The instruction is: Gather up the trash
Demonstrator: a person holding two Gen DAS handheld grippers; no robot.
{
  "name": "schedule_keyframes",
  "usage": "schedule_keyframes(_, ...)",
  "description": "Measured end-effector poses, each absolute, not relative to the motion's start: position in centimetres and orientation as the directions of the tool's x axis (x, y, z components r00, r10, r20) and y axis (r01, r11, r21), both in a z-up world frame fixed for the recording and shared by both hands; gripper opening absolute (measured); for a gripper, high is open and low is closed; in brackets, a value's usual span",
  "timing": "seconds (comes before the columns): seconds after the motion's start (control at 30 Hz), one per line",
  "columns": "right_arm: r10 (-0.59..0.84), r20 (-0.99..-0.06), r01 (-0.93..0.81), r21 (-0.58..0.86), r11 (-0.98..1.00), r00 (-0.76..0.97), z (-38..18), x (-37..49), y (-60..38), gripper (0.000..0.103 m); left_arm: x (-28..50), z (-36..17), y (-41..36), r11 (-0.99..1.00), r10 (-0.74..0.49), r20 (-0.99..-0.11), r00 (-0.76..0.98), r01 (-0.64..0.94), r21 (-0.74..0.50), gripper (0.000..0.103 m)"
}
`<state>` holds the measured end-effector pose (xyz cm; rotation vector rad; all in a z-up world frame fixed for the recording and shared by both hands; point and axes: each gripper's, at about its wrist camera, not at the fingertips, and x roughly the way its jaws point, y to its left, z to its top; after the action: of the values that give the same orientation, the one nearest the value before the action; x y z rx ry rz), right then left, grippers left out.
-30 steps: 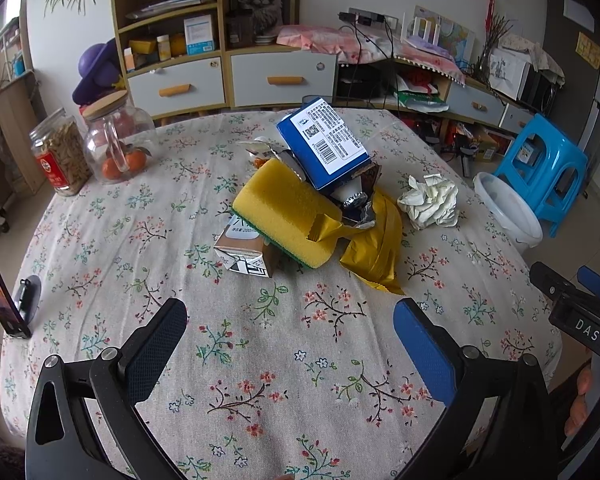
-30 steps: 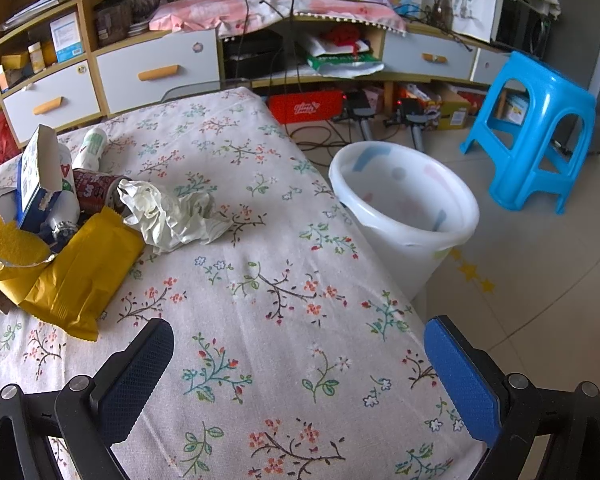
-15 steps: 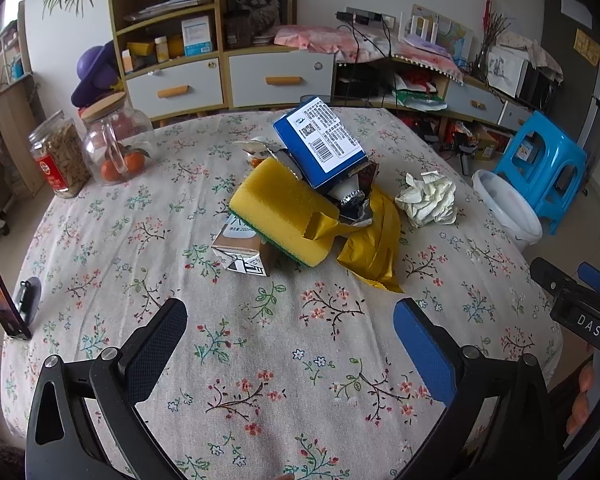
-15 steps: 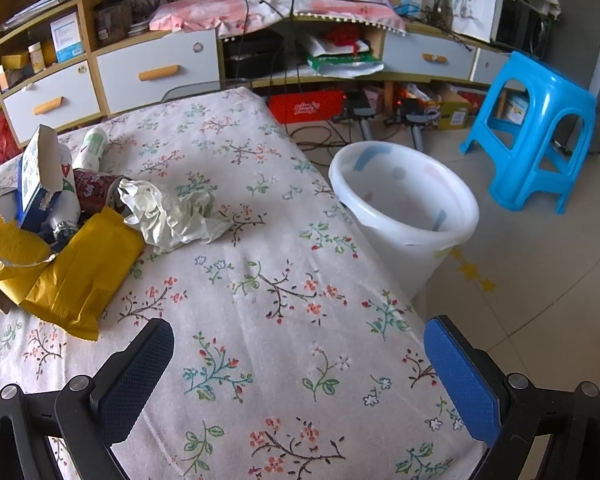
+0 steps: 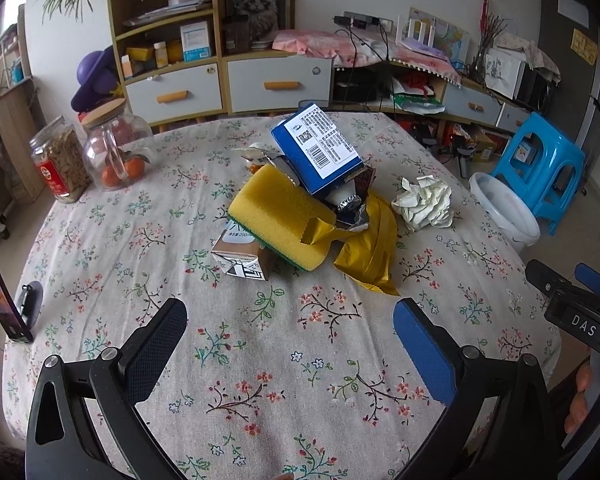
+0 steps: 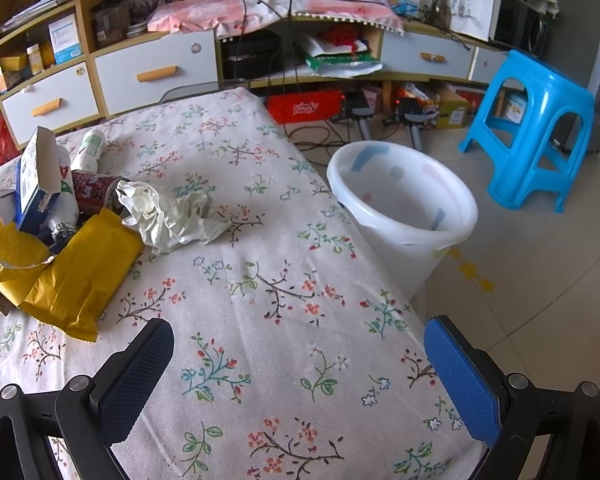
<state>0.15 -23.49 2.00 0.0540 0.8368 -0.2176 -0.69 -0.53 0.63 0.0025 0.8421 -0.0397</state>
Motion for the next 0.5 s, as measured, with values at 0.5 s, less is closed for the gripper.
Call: schedule_keyframes(0.5, -0.176, -0.740, 0.213, -0.044, 0.976, 0.650, 1.93, 0.15, -23.46, 0.103, -0.72, 0.56, -0.43, 0.999, -0.036, -0.750, 0.661, 0.033, -0.019, 0.103)
